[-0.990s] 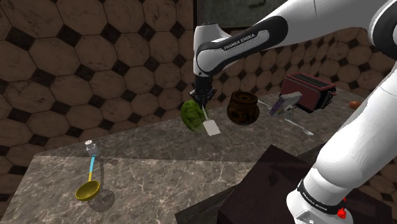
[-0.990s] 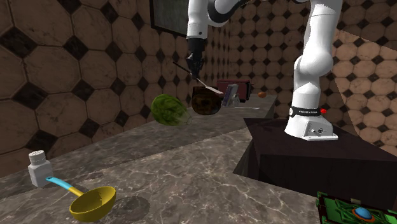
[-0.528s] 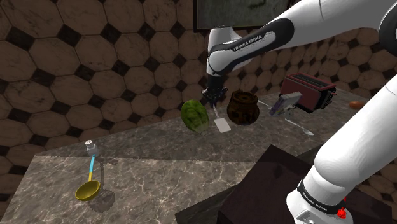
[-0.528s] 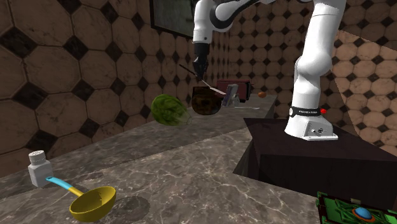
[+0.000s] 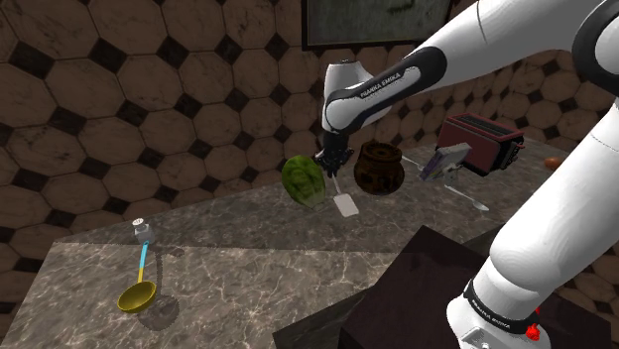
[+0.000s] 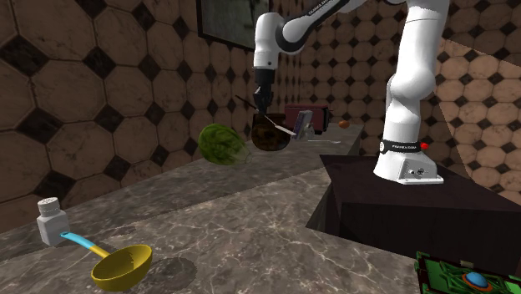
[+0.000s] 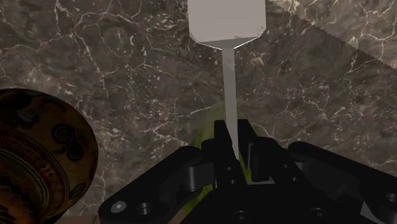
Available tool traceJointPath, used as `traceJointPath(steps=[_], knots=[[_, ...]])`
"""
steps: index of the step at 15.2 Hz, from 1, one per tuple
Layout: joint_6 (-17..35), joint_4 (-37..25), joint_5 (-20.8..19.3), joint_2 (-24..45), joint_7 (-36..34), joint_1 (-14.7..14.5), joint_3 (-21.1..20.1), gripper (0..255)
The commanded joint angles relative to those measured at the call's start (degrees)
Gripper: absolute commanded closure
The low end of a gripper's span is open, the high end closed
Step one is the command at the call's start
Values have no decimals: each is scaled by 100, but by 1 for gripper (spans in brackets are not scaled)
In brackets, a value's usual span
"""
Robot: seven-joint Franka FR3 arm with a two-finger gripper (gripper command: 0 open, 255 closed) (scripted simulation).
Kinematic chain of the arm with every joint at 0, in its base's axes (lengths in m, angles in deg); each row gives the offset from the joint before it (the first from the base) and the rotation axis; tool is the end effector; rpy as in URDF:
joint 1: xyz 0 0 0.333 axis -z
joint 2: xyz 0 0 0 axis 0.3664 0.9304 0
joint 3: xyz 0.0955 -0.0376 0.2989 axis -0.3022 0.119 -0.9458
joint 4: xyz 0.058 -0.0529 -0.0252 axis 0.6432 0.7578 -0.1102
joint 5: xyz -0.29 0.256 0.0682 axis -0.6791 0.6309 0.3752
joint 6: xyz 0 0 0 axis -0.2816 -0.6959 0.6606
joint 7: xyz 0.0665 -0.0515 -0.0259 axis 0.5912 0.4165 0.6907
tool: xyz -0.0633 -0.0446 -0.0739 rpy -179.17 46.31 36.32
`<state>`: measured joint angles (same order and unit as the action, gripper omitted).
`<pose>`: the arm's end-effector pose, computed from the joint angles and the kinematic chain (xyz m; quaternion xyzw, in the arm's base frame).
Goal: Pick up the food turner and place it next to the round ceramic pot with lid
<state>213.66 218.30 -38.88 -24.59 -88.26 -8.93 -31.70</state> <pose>0.5022 -0.0056 0.3884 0.9811 -0.1908 0.0323 0.0062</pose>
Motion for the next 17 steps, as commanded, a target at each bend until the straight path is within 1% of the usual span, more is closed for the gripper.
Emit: traceJointPath(steps=[1,17], knots=[[163,72,-25,89,-18,3,-4,255],[1419,483,-349,958,-271,11,-2,255]])
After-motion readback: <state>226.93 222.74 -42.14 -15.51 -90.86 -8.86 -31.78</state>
